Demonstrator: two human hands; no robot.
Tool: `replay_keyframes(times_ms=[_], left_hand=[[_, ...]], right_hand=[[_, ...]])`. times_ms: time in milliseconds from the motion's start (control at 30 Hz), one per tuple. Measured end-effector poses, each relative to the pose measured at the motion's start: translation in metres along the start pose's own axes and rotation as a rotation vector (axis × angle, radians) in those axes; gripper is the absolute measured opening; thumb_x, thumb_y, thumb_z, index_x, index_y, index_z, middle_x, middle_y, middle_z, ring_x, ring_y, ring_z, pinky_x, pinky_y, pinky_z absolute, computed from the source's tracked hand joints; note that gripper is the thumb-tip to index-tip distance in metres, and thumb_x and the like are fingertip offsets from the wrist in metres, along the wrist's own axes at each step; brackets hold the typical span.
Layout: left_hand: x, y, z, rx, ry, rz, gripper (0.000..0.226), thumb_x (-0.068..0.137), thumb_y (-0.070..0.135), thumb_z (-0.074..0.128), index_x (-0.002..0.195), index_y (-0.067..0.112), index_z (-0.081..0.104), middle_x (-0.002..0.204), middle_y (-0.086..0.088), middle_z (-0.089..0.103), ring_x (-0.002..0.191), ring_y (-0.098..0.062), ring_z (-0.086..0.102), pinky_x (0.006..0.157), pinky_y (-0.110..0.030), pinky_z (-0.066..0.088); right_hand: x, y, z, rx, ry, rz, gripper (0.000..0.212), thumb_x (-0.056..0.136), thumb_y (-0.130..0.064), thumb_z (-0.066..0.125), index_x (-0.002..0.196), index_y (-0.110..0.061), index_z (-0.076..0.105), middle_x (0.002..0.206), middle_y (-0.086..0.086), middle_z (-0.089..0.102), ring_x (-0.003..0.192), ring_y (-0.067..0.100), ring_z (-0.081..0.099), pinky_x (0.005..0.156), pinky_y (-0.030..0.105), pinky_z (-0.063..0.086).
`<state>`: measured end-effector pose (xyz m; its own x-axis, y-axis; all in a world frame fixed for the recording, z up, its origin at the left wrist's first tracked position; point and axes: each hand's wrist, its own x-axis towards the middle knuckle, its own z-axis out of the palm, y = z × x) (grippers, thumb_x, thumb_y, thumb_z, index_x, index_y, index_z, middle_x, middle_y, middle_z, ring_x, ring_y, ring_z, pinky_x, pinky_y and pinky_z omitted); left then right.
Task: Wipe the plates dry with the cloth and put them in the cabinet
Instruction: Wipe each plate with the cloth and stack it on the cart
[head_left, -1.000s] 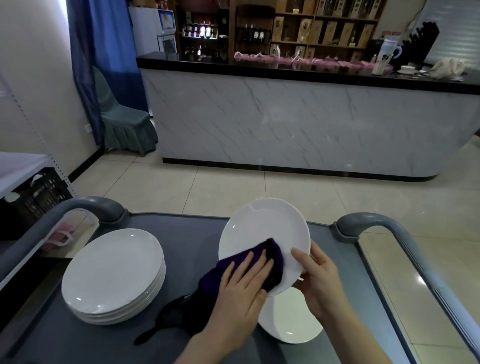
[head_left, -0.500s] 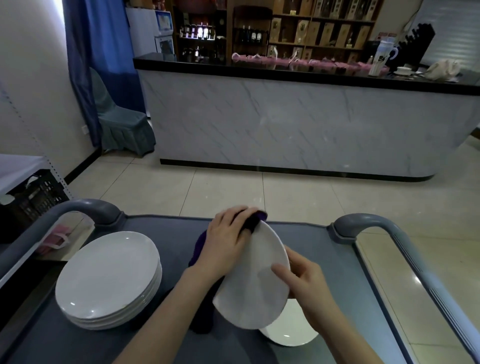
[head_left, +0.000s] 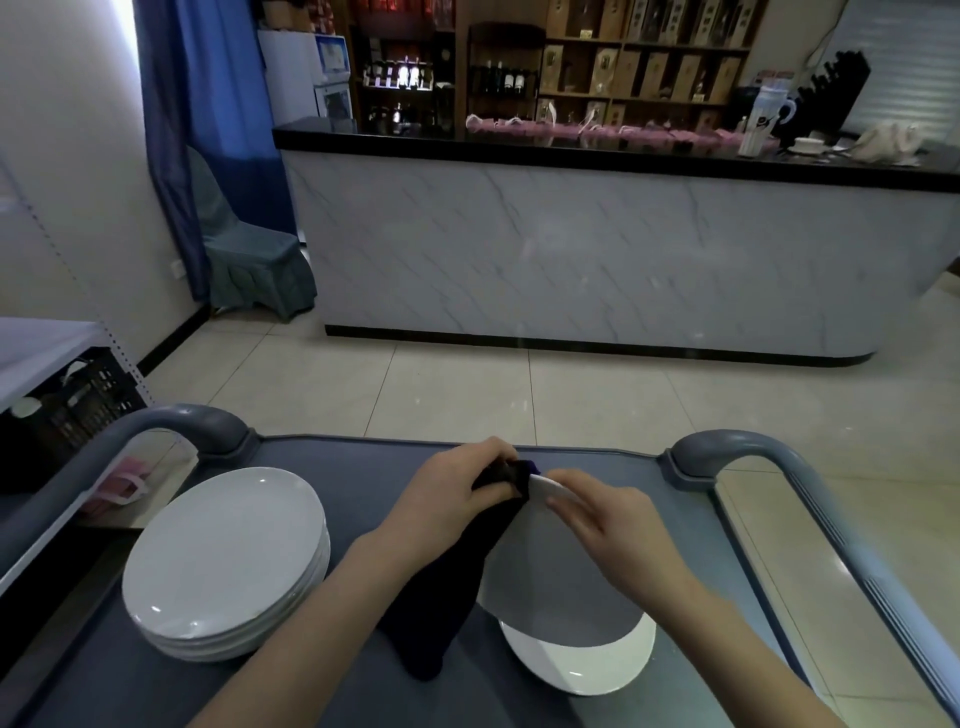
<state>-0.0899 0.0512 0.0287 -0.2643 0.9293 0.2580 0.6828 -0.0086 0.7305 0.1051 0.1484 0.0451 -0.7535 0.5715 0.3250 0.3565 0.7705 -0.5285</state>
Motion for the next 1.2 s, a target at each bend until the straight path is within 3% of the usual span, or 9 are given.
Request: replay_keyframes(times_ms=[100, 167, 233, 367, 567, 767, 867, 1067, 1200], left_hand=[[0.000, 0.001, 0.001, 0.031, 0.024, -0.002, 0.020, 0.081, 0.060, 0.048, 0.097, 0.049, 0.053, 0.090, 0.031, 0.062, 0.086, 0.004, 0.059, 0.069, -0.019, 0.043], [0.000, 0.000, -0.001, 0.011, 0.080, -0.026, 0.010, 0.083, 0.059, 0.049, 0.090, 0.053, 0.052, 0.086, 0.030, 0.062, 0.081, 0.004, 0.059, 0.066, -0.019, 0.041], [-0.001, -0.004, -0.001, -0.073, 0.175, -0.083, 0.004, 0.086, 0.053, 0.054, 0.085, 0.049, 0.053, 0.080, 0.024, 0.063, 0.074, 0.001, 0.058, 0.060, -0.018, 0.041], [-0.012, -0.012, 0.004, -0.235, 0.368, -0.195, 0.018, 0.096, 0.031, 0.059, 0.091, 0.048, 0.053, 0.079, 0.023, 0.066, 0.074, 0.002, 0.061, 0.060, -0.009, 0.041], [-0.017, -0.011, 0.002, -0.196, 0.284, -0.144, 0.027, 0.099, 0.033, 0.054, 0.093, 0.059, 0.048, 0.080, 0.021, 0.065, 0.069, -0.002, 0.060, 0.056, -0.011, 0.042], [-0.009, -0.001, -0.004, -0.040, 0.013, -0.048, 0.016, 0.093, 0.042, 0.058, 0.083, 0.052, 0.051, 0.077, 0.021, 0.064, 0.068, 0.000, 0.058, 0.059, -0.012, 0.040], [-0.011, -0.004, -0.007, -0.105, 0.118, -0.077, 0.016, 0.091, 0.040, 0.063, 0.080, 0.048, 0.054, 0.074, 0.019, 0.063, 0.065, 0.002, 0.056, 0.057, -0.010, 0.038], [-0.024, -0.020, 0.006, -0.414, 0.432, -0.273, 0.011, 0.096, 0.029, 0.061, 0.089, 0.038, 0.063, 0.084, 0.014, 0.070, 0.077, -0.002, 0.063, 0.065, -0.014, 0.047], [-0.032, -0.025, 0.006, -0.431, 0.459, -0.229, 0.008, 0.091, 0.033, 0.062, 0.090, 0.041, 0.064, 0.086, 0.015, 0.070, 0.079, -0.001, 0.062, 0.069, -0.012, 0.046]], right_hand=[[0.008, -0.002, -0.008, 0.058, -0.017, 0.011, 0.020, 0.097, -0.025, 0.064, 0.115, -0.027, 0.071, 0.088, -0.004, 0.075, 0.082, 0.023, 0.068, 0.077, 0.040, 0.051], [0.010, -0.003, -0.014, 0.191, -0.002, 0.048, 0.017, 0.097, -0.022, 0.063, 0.109, -0.032, 0.071, 0.093, -0.012, 0.075, 0.090, 0.012, 0.069, 0.082, 0.031, 0.051], [0.011, -0.003, -0.018, 0.370, 0.062, 0.117, 0.019, 0.097, -0.020, 0.063, 0.100, -0.036, 0.072, 0.092, -0.017, 0.074, 0.089, 0.002, 0.066, 0.079, 0.020, 0.049], [0.006, -0.004, -0.016, 0.694, 0.296, 0.307, 0.026, 0.096, -0.015, 0.064, 0.090, -0.037, 0.074, 0.084, -0.015, 0.073, 0.073, -0.004, 0.063, 0.064, 0.010, 0.047], [0.002, -0.001, -0.015, 0.585, 0.156, 0.284, 0.017, 0.097, -0.017, 0.063, 0.098, -0.031, 0.073, 0.090, -0.013, 0.073, 0.084, 0.002, 0.066, 0.075, 0.027, 0.048], [0.008, -0.005, -0.016, 0.443, -0.116, 0.184, 0.014, 0.096, -0.018, 0.064, 0.103, -0.024, 0.075, 0.092, -0.011, 0.074, 0.092, 0.009, 0.068, 0.083, 0.029, 0.051], [0.008, -0.006, -0.016, 0.550, -0.034, 0.216, 0.017, 0.096, -0.016, 0.064, 0.100, -0.027, 0.076, 0.092, -0.009, 0.075, 0.087, 0.004, 0.068, 0.076, 0.020, 0.051], [-0.003, -0.015, 0.006, 0.885, 0.423, 0.450, 0.022, 0.095, -0.016, 0.063, 0.086, -0.031, 0.076, 0.076, -0.008, 0.071, 0.066, 0.002, 0.063, 0.057, 0.017, 0.051], [-0.005, -0.005, -0.001, 0.704, 0.213, 0.386, 0.018, 0.095, -0.020, 0.066, 0.093, -0.038, 0.068, 0.086, -0.006, 0.073, 0.076, 0.012, 0.067, 0.065, 0.027, 0.052]])
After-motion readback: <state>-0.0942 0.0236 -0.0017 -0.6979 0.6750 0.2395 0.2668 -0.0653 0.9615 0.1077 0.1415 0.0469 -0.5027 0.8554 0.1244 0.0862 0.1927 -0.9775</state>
